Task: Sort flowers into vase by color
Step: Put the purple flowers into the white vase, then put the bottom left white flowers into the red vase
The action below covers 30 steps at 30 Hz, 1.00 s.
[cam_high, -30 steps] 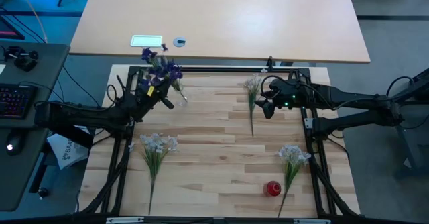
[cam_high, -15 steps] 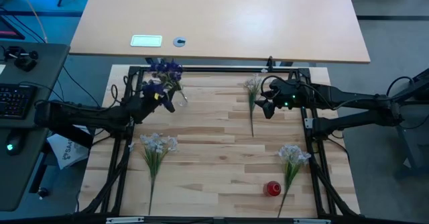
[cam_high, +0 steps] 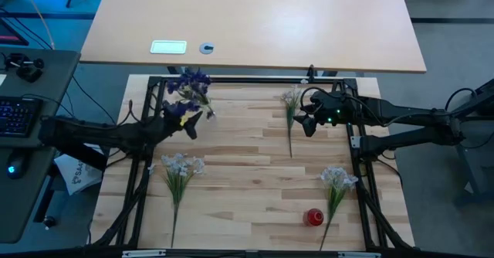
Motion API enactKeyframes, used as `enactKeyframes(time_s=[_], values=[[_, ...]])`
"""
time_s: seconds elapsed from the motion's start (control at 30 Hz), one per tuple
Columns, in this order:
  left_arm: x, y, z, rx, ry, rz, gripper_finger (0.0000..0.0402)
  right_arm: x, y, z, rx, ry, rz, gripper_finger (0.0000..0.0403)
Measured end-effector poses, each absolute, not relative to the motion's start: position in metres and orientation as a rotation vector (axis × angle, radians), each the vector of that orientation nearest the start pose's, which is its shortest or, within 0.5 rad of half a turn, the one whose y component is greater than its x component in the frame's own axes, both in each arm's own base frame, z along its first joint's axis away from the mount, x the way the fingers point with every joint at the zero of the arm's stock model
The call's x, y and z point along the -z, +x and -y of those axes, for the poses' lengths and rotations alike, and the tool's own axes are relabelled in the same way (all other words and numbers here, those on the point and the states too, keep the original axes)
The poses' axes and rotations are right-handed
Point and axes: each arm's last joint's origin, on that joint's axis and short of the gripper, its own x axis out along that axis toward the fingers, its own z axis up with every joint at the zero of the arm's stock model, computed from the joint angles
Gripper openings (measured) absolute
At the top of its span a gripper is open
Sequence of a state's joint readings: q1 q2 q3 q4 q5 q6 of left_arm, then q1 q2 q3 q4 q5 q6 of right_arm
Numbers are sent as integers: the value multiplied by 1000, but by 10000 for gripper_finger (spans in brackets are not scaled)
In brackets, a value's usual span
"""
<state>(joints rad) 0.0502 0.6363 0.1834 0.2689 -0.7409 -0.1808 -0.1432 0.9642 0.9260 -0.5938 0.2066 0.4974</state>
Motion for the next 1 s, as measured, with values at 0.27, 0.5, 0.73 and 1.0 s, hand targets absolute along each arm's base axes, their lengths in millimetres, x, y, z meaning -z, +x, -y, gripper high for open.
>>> enactKeyframes(time_s=[0.27,0.5,0.73,1.0], values=[[-214,129,-26,-808,-24,-413,248,-314,191,34,506,517,-523,254],[-227,119,-21,-727,-227,-598,248,-314,191,34,511,534,-518,254],[-217,110,-12,-579,-582,-798,248,-314,191,34,508,523,-521,254],[-219,117,14,-182,-813,-926,248,-314,191,34,505,513,-523,254]])
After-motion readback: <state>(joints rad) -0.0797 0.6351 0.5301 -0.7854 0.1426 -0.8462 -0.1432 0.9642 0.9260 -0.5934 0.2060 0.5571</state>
